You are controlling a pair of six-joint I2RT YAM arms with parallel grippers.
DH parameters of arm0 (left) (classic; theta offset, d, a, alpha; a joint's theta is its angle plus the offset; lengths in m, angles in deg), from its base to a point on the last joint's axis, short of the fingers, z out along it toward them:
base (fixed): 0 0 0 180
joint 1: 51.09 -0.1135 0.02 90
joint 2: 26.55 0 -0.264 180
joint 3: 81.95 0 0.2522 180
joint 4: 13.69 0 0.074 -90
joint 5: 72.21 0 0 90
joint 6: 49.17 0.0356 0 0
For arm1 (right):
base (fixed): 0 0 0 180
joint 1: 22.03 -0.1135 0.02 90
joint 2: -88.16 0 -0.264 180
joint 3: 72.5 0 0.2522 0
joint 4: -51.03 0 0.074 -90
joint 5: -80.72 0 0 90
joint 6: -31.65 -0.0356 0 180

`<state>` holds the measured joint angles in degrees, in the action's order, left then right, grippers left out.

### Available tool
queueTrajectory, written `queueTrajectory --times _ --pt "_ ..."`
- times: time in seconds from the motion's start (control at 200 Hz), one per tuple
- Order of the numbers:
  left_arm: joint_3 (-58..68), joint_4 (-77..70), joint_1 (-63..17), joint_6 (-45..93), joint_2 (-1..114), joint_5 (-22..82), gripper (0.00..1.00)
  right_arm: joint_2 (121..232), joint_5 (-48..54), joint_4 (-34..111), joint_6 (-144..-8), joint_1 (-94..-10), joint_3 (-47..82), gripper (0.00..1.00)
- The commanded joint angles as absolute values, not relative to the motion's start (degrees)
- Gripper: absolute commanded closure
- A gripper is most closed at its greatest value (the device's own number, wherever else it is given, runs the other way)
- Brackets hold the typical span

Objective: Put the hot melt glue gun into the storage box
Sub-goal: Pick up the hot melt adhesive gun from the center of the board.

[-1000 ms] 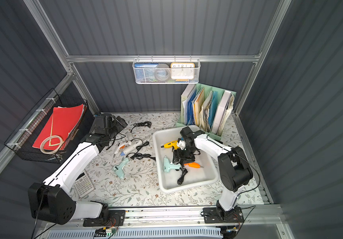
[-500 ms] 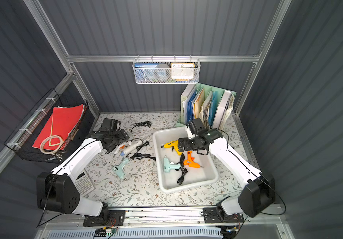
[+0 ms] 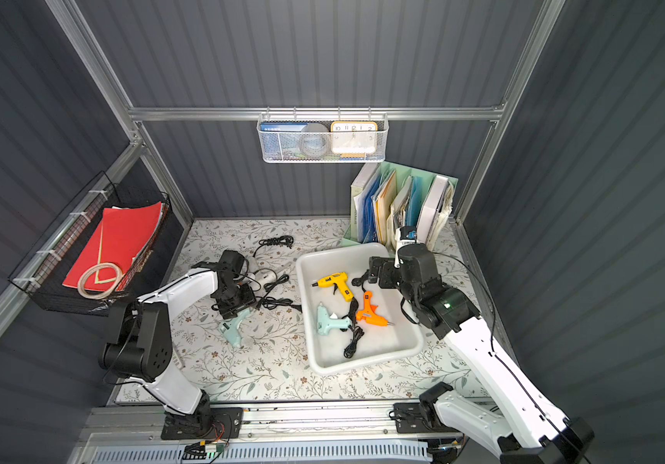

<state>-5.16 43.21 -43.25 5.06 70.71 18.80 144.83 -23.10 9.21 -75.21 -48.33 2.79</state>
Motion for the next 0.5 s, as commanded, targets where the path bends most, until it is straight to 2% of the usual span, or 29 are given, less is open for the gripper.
queueTrajectory --times 0.0,0.12,0.495 --pt "-5.5 46.9 -43.4 7.4 71.8 16.6 0.32 144.0 -26.1 10.9 -75.6 -48.2 1.4 0.01" --pt "-4.3 48.2 -43.4 8.5 73.0 15.0 0.25 144.0 -26.3 10.9 -75.7 -48.2 1.1 0.01" --pt "-1.2 53.5 -41.8 14.9 76.6 12.6 0.23 143.5 -26.3 12.9 -75.8 -48.2 0.7 0.01"
